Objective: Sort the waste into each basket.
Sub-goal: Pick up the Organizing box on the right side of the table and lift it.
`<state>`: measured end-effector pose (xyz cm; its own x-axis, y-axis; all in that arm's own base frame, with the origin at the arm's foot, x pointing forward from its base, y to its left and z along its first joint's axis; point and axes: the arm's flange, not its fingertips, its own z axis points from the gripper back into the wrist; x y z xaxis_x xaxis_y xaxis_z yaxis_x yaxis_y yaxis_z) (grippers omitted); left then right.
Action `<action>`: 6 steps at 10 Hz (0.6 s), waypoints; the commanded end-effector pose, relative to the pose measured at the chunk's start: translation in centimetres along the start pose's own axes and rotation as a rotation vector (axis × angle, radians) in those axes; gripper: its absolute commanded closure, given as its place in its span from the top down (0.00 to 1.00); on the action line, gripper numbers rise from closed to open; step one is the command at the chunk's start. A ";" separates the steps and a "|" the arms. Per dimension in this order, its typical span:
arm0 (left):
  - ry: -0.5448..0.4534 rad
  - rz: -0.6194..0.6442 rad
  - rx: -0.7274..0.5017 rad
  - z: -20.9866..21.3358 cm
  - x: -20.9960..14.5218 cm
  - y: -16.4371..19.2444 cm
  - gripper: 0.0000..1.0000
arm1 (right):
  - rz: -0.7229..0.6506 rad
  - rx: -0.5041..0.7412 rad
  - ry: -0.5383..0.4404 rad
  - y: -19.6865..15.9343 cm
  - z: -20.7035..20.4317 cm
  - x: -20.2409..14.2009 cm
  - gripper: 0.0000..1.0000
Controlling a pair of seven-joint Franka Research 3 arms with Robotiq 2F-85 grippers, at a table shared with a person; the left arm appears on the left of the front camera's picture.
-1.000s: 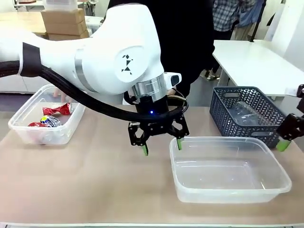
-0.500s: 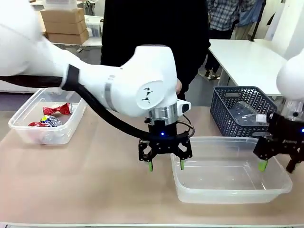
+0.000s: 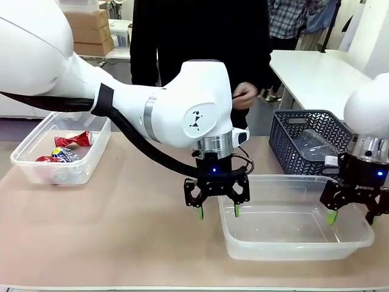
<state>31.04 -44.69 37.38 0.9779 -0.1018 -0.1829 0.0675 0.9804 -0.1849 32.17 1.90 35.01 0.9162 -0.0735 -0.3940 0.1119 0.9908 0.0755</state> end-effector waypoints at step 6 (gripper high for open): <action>0.044 0.029 0.005 -0.3 -0.4 0.5 0.00 | -0.070 -0.026 -0.124 0.6 -0.5 -2.3 0.05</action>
<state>30.85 -44.57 36.65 0.9716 -0.0995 -0.2145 0.0637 0.9838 -0.1679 32.36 2.22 37.52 0.9461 -0.1178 -0.3017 0.1430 0.9877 0.0626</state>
